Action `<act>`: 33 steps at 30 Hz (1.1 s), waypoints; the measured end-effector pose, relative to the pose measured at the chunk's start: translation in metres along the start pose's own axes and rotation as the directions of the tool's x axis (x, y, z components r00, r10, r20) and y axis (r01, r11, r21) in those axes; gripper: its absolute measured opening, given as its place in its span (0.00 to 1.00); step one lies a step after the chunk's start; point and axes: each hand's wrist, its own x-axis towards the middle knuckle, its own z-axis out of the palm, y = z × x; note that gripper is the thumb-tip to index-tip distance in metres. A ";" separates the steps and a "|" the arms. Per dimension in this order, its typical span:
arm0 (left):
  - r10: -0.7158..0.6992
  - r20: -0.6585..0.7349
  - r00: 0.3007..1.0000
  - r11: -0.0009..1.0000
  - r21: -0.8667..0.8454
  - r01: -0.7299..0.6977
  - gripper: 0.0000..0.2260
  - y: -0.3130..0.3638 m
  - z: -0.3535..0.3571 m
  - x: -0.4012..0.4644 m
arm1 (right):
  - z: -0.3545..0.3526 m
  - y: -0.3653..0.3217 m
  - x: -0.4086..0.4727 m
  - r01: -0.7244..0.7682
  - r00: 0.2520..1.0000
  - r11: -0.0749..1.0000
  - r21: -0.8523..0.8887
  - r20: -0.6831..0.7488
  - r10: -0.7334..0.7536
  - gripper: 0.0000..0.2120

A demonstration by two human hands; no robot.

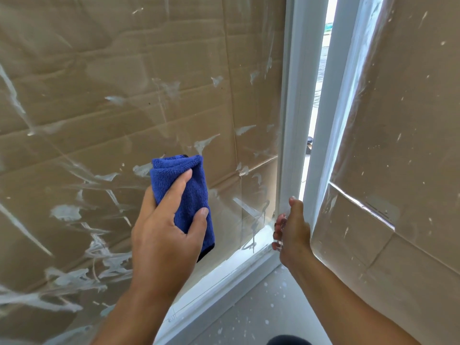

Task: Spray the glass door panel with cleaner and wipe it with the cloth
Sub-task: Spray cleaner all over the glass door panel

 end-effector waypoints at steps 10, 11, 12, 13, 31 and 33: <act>-0.020 0.062 0.998 1.000 -0.003 0.020 0.28 -0.025 0.035 -0.032 | -0.025 0.035 0.028 -0.147 0.974 0.981 -0.130 0.155 0.166 0.29; -0.023 0.069 0.997 1.000 0.001 0.023 0.28 -0.029 0.040 -0.037 | -0.026 0.039 0.030 -0.157 0.975 0.980 -0.121 0.141 0.174 0.28; -0.029 0.075 0.997 1.000 0.006 0.028 0.29 -0.032 0.044 -0.040 | -0.025 0.043 0.031 -0.161 0.978 0.981 -0.109 0.117 0.174 0.27; -0.035 0.080 0.996 0.999 0.009 0.034 0.29 -0.035 0.047 -0.044 | -0.025 0.048 0.031 -0.154 0.983 0.983 -0.100 0.085 0.163 0.26; -0.087 0.022 0.996 0.996 0.010 0.086 0.28 -0.065 0.051 -0.072 | -0.037 0.096 0.021 -0.113 0.964 0.972 -0.208 0.213 0.158 0.15; -0.094 0.012 0.996 0.996 0.004 0.094 0.29 -0.064 0.045 -0.072 | -0.038 0.090 0.010 0.000 0.960 0.974 -0.225 0.273 0.063 0.08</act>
